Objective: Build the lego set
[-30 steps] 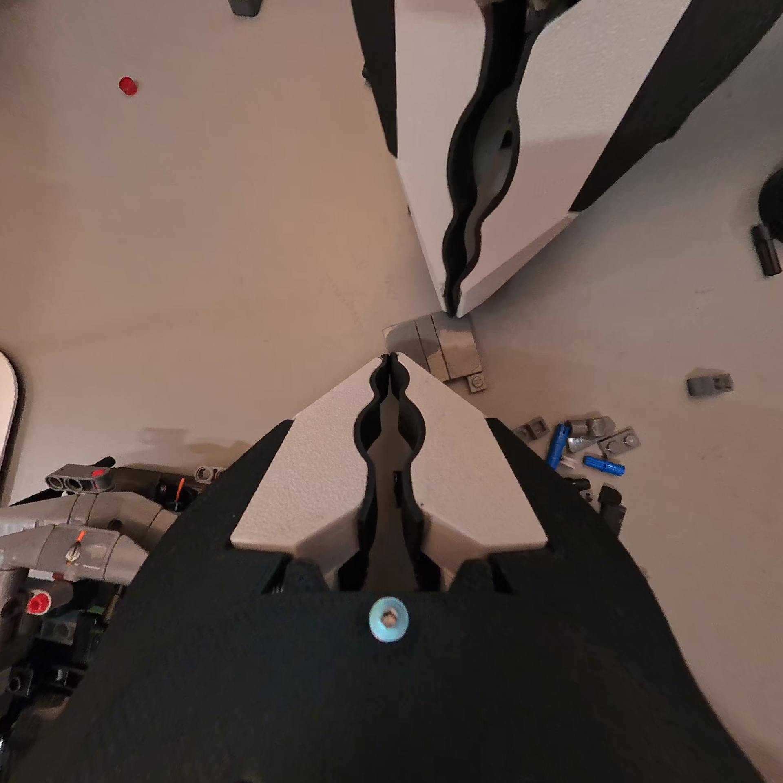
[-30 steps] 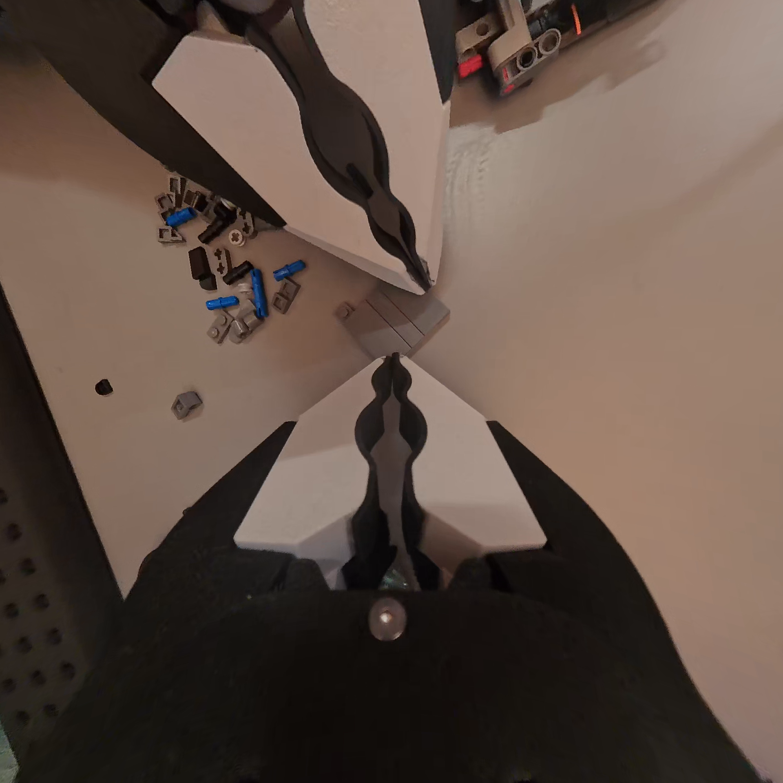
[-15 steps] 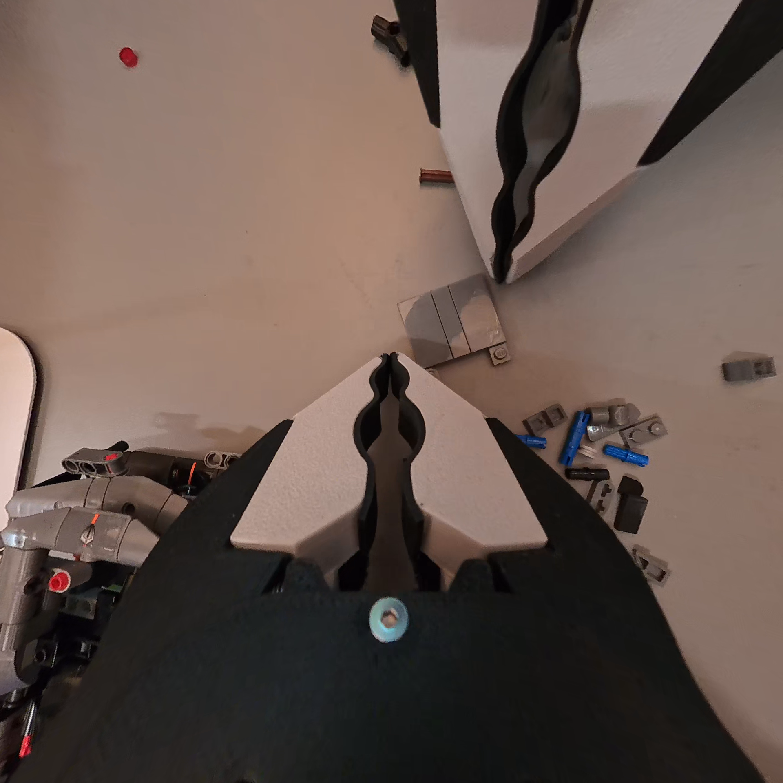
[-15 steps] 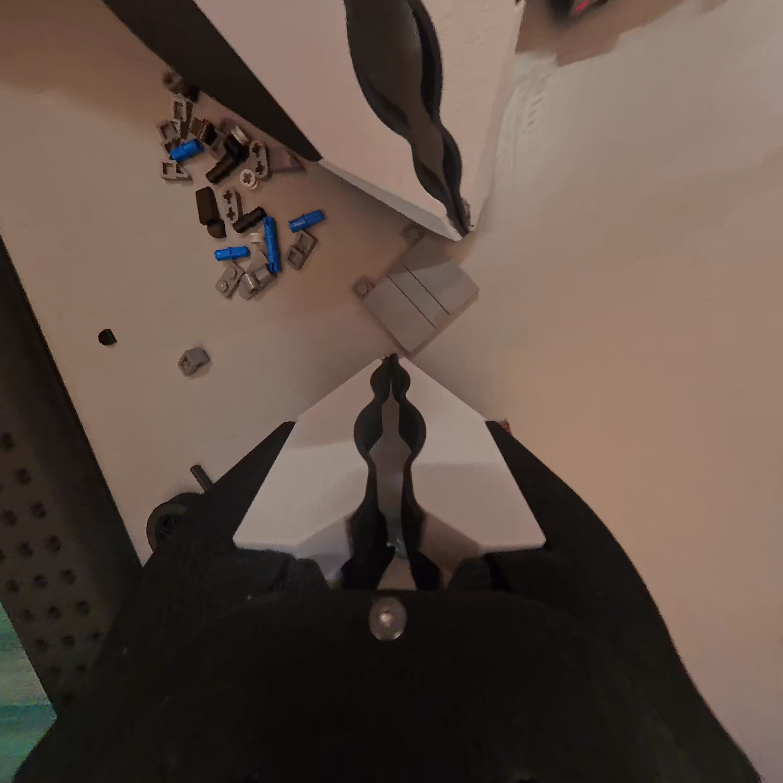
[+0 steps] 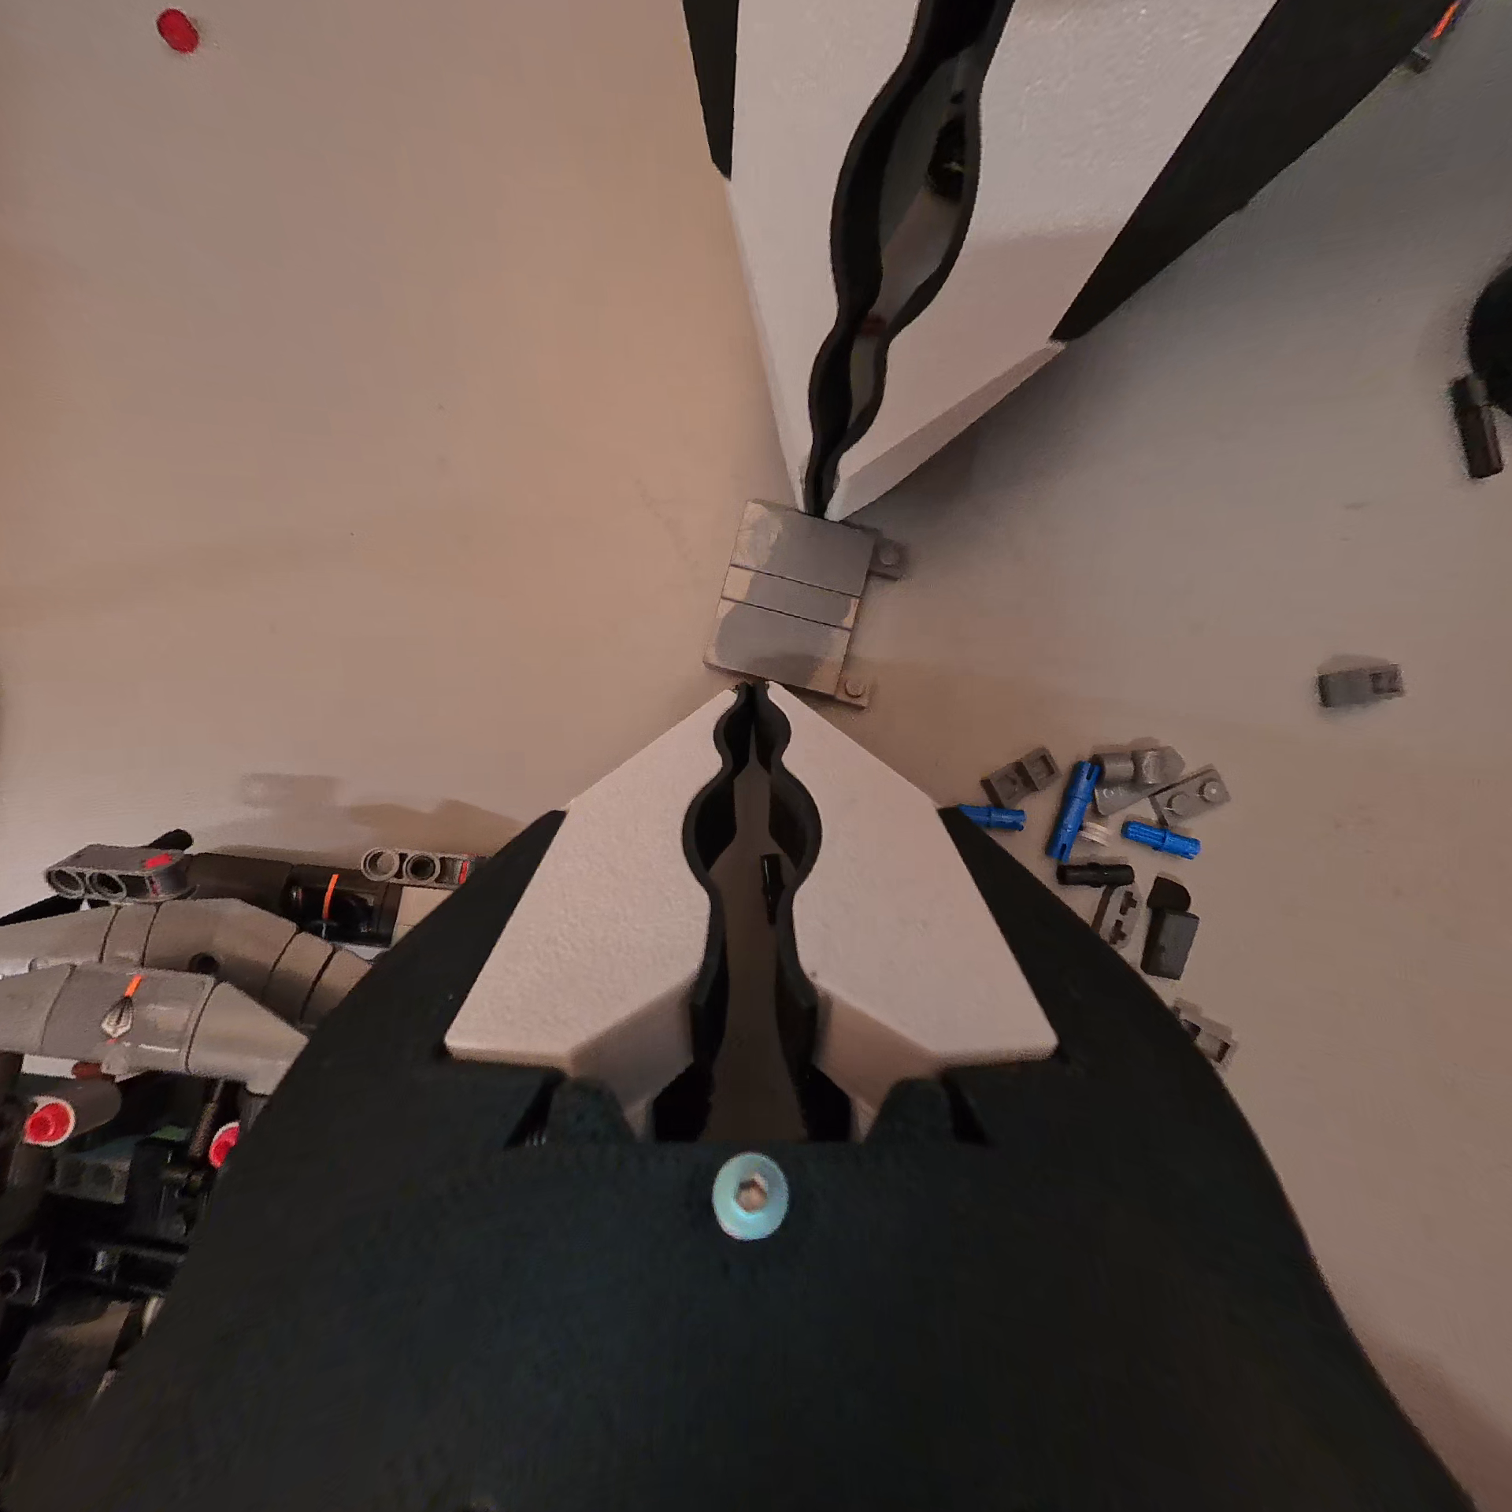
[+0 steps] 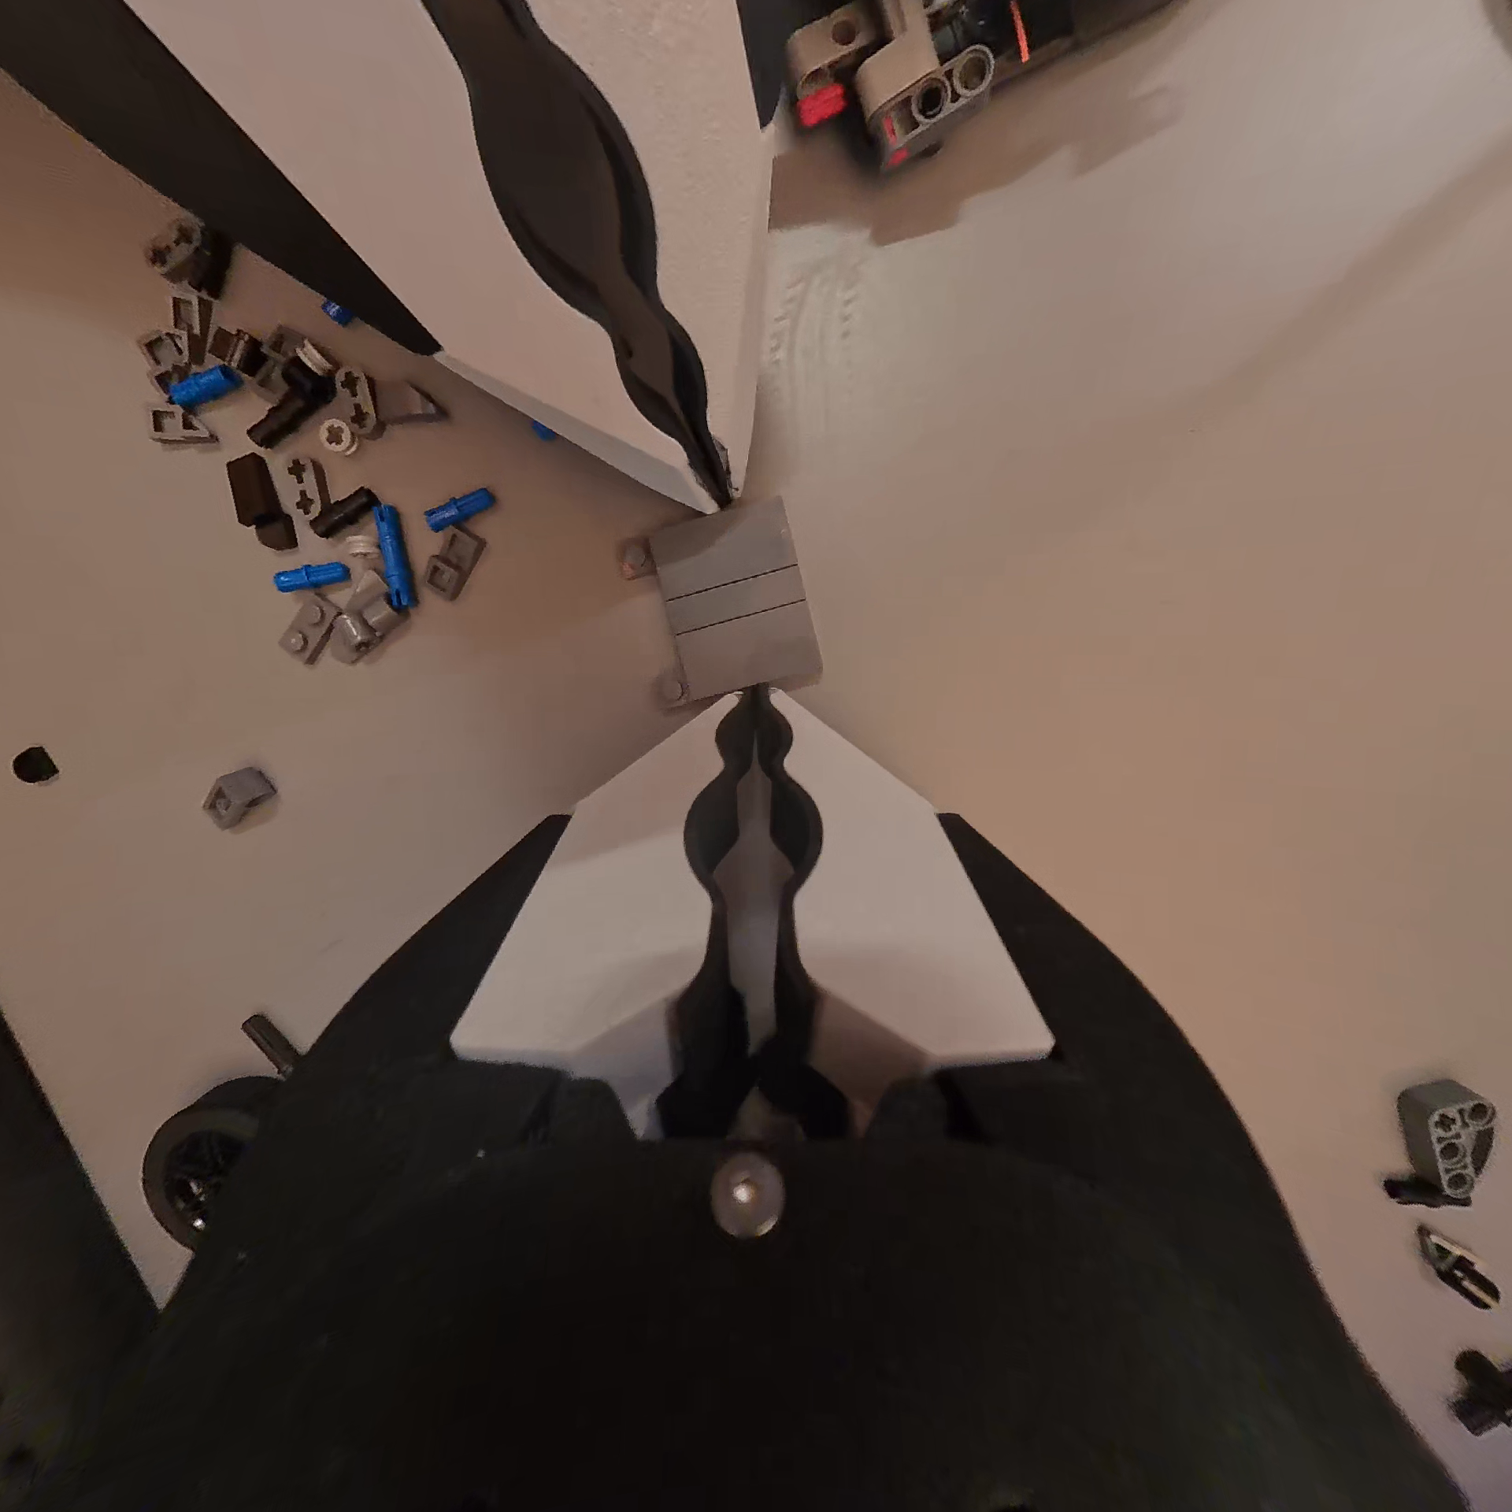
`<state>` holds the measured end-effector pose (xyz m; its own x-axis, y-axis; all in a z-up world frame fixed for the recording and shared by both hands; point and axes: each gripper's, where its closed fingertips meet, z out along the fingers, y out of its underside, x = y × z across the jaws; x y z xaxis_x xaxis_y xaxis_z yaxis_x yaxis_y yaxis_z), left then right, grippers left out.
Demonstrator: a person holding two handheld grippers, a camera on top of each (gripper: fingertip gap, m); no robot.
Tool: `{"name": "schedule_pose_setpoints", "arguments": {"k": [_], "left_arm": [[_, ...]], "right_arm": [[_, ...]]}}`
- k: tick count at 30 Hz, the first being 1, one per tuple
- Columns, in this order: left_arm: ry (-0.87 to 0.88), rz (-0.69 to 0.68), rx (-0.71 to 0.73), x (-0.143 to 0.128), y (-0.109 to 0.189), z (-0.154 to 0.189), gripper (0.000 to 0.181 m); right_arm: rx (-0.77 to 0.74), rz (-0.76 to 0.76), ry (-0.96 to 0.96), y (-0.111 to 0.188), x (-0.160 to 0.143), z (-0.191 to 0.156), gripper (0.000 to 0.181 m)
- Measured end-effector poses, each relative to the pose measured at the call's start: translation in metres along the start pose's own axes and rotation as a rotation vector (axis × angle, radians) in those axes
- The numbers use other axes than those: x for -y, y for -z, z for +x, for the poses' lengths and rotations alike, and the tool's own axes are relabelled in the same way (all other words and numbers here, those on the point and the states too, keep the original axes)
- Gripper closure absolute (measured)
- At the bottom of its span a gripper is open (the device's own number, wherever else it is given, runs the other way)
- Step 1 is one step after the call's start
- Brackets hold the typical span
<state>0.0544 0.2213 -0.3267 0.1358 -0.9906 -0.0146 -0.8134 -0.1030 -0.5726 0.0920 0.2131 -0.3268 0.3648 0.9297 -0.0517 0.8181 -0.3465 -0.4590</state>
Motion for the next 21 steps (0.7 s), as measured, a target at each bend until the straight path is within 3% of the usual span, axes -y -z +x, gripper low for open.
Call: {"name": "schedule_pose_setpoints", "arguments": {"k": [12,21], "left_arm": [[-0.018,0.038,-0.033,0.002,0.003,0.004,0.181],[-0.004,0.117,0.093,0.015,0.007,-0.015,0.181]], "right_arm": [[-0.074,0.011,0.025,0.012,0.003,0.011,0.181],[0.070,-0.046,0.084,0.017,-0.006,-0.017,0.181]]}}
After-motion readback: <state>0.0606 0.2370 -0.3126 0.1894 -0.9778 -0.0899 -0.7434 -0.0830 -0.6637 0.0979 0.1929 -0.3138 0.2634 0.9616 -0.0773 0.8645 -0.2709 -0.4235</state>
